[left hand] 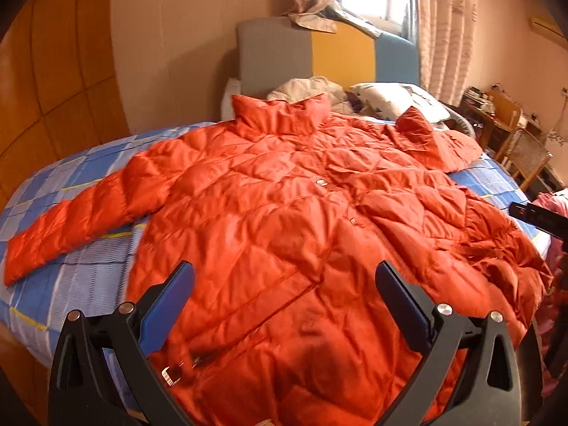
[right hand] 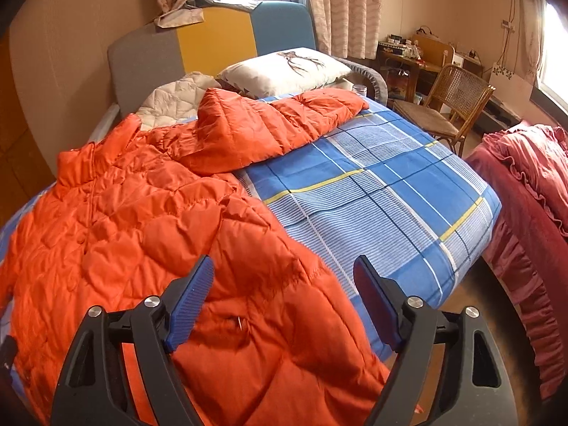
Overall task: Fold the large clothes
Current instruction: 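Move the right gripper over the jacket sleeve lying on the bed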
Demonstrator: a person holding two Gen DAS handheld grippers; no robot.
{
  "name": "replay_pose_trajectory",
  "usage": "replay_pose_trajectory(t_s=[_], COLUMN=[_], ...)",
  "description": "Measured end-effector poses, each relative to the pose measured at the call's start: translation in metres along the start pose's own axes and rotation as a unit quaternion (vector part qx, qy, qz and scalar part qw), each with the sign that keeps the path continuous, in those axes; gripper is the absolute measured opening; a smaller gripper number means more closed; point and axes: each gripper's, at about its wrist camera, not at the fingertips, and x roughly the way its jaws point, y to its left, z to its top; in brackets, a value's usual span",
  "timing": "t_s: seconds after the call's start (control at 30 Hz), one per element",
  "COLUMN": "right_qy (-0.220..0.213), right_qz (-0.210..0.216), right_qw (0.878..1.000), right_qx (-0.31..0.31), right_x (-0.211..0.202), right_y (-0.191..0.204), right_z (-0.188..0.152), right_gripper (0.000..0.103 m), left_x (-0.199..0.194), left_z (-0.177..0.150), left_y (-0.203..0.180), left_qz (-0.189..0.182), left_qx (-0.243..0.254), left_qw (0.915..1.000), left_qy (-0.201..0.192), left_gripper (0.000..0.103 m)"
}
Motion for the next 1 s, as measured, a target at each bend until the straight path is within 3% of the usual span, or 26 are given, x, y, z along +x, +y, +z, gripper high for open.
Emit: replay_pose_trajectory(t_s=[0.2,0.4,0.47,0.6,1.0], right_qy=[0.013,0.026,0.027,0.033,0.052], right_qz=[-0.010,-0.016,-0.024,-0.033,-0.071], right_qw=[1.000,0.999,0.999,0.999,0.994], right_qx=[0.006,0.014,0.014,0.027,0.066], right_x=[0.030,0.060,0.071,0.097,0.183], right_y=[0.002,0.006,0.007,0.005,-0.007], right_z=[0.023,0.046,0.054,0.075,0.151], right_gripper=[0.075,0.070,0.061,0.061,0.061], left_x=[0.014,0.041,0.051,0.075,0.143], left_z=[0.016,0.032,0.039,0.057,0.097], left_y=[-0.002,0.003,0.003,0.005,-0.012], left_qz=[-0.011,0.012,0.023,0.038,0.046], left_qx=[-0.020,-0.059,-0.061,-0.077,-0.069], left_qw=[0.9997,0.9981,0.9978,0.9961,0.9960], left_qy=[-0.004,0.008,0.010,0.019,0.035], left_gripper=[0.101,0.101,0.101,0.101,0.101])
